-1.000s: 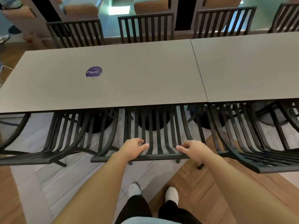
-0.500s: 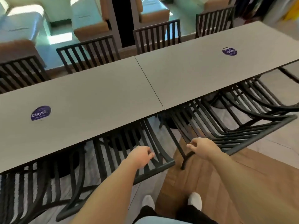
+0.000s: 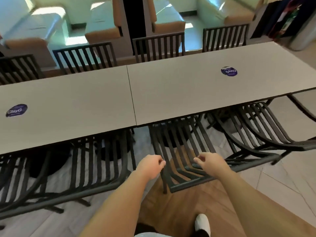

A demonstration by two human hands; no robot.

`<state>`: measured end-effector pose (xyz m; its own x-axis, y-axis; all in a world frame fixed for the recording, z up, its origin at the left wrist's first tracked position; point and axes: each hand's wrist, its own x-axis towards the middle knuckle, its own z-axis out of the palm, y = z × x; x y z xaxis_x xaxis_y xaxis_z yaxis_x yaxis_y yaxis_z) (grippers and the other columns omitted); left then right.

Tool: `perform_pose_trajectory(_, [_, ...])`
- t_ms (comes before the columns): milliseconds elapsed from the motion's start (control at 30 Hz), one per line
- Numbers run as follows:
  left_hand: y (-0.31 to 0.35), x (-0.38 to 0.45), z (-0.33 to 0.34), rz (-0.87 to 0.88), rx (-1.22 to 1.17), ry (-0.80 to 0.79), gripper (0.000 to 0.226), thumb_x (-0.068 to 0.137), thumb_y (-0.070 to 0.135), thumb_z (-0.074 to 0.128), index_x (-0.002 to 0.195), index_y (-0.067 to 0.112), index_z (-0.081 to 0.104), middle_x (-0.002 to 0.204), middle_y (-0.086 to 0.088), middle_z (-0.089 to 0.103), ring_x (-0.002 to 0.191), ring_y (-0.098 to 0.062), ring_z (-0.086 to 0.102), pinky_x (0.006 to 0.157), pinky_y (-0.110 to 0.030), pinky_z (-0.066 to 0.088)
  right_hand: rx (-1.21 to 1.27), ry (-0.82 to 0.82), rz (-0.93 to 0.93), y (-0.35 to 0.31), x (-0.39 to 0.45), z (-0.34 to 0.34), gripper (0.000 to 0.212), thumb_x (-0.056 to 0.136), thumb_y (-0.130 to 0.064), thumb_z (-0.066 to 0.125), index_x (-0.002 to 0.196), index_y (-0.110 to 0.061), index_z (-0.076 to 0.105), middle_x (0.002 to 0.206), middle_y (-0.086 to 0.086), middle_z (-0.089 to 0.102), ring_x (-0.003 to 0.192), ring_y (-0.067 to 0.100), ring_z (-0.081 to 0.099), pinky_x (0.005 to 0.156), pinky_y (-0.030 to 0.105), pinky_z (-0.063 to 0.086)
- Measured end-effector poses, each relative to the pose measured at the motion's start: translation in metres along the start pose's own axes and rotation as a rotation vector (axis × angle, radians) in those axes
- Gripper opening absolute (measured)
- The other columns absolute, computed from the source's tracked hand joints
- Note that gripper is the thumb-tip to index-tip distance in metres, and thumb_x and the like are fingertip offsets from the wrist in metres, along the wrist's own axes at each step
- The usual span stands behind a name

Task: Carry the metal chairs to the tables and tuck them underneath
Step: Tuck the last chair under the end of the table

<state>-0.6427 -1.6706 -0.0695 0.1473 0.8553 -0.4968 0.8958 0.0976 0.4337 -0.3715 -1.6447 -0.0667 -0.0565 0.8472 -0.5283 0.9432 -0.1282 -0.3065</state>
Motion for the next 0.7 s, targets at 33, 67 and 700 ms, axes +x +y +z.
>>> perform_pose_trajectory(33, [0.017, -0.002, 0.011, -0.033, -0.012, 0.006, 0.034, 0.109, 0.043, 0.045, 0.123, 0.022, 0.067, 0.109, -0.001, 0.072, 0.093, -0.019, 0.068, 0.085, -0.037, 0.058, 0.005, -0.008, -0.019, 0.016, 0.000, -0.006, 0.041, 0.098, -0.061, 0.050, 0.114, -0.029, 0.069, 0.098, -0.010, 0.071, 0.087, 0.012, 0.065, 0.078, 0.033, 0.056])
perform_pose_trajectory(67, [0.031, -0.003, 0.022, -0.061, -0.024, 0.016, 0.035, 0.109, 0.045, 0.045, 0.123, 0.023, 0.068, 0.108, 0.000, 0.073, 0.093, -0.019, 0.068, 0.085, -0.038, 0.058, 0.002, -0.017, -0.033, 0.030, 0.000, -0.011, 0.040, 0.098, -0.060, 0.051, 0.115, -0.029, 0.068, 0.101, -0.009, 0.071, 0.087, 0.012, 0.065, 0.077, 0.033, 0.056])
perform_pose_trajectory(700, [0.094, 0.006, 0.104, -0.076, -0.080, -0.098, 0.060, 0.095, 0.063, 0.062, 0.143, 0.028, 0.057, 0.133, 0.004, 0.060, 0.117, -0.016, 0.060, 0.097, -0.031, 0.052, -0.111, -0.011, -0.102, 0.163, 0.010, -0.034, 0.053, 0.090, -0.073, 0.055, 0.118, -0.030, 0.066, 0.113, -0.008, 0.066, 0.103, 0.013, 0.061, 0.080, 0.029, 0.050])
